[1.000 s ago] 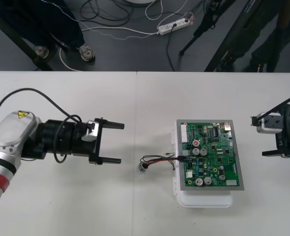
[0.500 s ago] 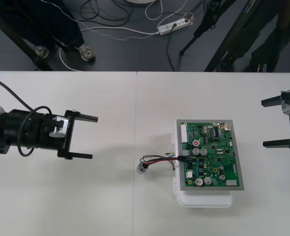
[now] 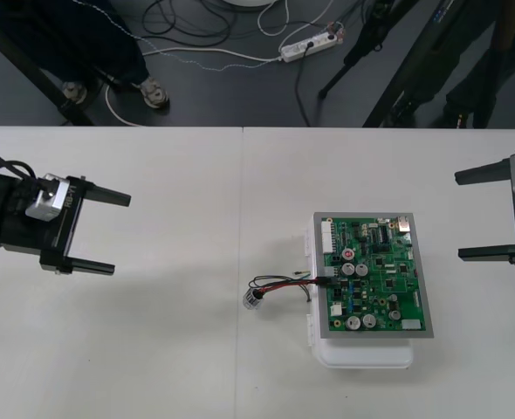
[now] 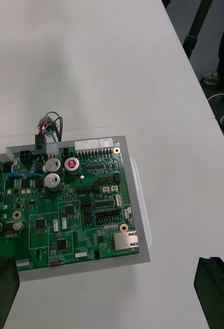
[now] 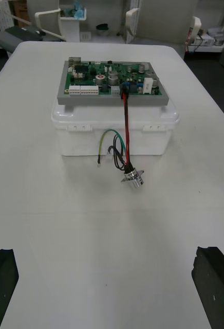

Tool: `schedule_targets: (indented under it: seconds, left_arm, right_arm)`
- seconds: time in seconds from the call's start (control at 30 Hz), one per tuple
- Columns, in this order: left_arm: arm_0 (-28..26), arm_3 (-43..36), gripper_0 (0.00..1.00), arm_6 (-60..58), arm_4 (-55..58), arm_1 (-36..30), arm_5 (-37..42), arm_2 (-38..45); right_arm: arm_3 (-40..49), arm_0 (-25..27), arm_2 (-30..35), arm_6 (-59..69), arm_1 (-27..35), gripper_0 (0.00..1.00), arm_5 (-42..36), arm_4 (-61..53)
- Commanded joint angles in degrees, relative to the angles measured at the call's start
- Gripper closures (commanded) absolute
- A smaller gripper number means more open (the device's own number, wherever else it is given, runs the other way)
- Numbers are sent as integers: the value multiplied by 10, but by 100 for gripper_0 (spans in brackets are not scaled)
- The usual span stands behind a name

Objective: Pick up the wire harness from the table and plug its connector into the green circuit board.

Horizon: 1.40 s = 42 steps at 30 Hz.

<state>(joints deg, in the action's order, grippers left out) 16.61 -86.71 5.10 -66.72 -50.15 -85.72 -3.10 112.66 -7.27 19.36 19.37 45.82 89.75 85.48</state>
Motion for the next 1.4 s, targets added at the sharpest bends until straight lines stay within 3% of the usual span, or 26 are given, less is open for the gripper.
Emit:
schedule_targets:
  seconds: [0.03,0.17,0.53,0.93,1.4]
  left_arm:
    - [-10,-36,0,-8,14,-58,-26,30]
    - [-10,-51,0,-17,26,-76,-25,30]
    - [-11,-100,0,-40,38,-76,-35,28]
    - [-11,-106,0,-72,48,-76,-39,11]
    - [-23,-110,0,-98,42,-75,-27,7]
  right_arm:
    - [22,-6,23,-43,-20,0,2,-5]
    - [53,23,23,-54,-10,0,2,-5]
    - [69,41,-4,-92,1,0,2,-15]
    - [72,52,-26,-89,67,0,2,-35]
    - [72,54,-44,-60,61,0,2,-16]
